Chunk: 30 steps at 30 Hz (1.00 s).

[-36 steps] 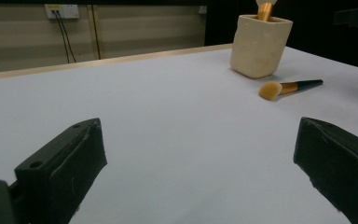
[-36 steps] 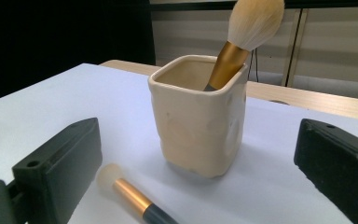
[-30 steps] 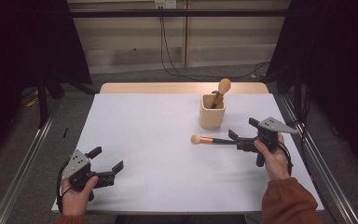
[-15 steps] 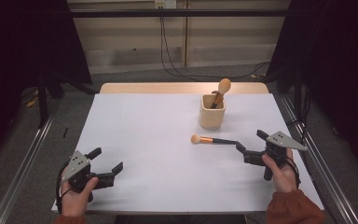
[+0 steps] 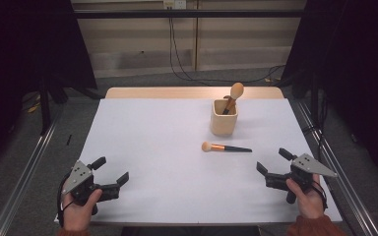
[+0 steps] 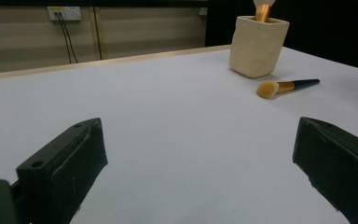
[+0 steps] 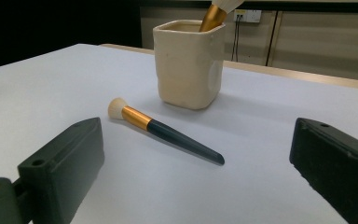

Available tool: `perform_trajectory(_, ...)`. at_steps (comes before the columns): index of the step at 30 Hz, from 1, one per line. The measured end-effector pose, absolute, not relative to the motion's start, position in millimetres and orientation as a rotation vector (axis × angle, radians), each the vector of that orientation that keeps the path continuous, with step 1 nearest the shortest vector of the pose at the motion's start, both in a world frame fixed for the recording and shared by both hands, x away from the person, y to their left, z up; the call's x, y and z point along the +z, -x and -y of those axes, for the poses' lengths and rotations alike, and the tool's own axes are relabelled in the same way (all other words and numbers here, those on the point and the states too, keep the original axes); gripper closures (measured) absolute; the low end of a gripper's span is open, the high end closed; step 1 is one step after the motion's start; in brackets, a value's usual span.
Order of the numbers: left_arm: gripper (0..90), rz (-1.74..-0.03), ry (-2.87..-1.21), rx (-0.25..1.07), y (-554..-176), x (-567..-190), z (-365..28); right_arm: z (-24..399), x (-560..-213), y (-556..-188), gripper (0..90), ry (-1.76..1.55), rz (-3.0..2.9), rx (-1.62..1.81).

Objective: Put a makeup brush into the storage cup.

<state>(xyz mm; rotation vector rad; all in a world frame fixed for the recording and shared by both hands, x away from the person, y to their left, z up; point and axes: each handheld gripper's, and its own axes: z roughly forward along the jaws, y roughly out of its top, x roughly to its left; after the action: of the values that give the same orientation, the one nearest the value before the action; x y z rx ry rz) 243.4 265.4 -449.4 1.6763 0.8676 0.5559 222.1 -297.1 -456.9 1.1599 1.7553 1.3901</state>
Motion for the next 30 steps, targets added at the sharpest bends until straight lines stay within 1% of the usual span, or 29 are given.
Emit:
perform_trajectory(5, 2.3, -0.867, -1.673, 0.563, -240.8, -448.9, -265.8, 299.3, -460.5, -213.0, 2.0, -1.167, -1.763, 1.393)
perform_trajectory(14, 2.2, -0.878, -1.667, 0.562, -244.1, -449.9, -266.8, 302.0, -458.7, -215.2, 1.4, -1.176, -1.748, 1.415)
perform_trajectory(15, 2.2, -0.880, -1.665, 0.569, -244.0, -450.0, -267.1, 301.7, -458.6, -215.3, 2.6, -1.183, -1.748, 1.424)
perform_trajectory(17, 2.9, -0.867, -1.672, 0.556, -243.8, -450.7, -267.4, 301.7, -458.4, -216.1, 3.6, -1.182, -1.764, 1.429)
perform_trajectory(21, 2.2, -0.842, -1.684, 0.547, -242.8, -449.1, -264.7, 300.3, -457.6, -214.7, 2.3, -1.187, -1.758, 1.427)
perform_trajectory(30, 1.8, -0.898, -1.652, 0.558, -243.5, -449.5, -267.6, 299.4, -451.5, -220.1, 1.4, -1.158, -1.782, 1.459)
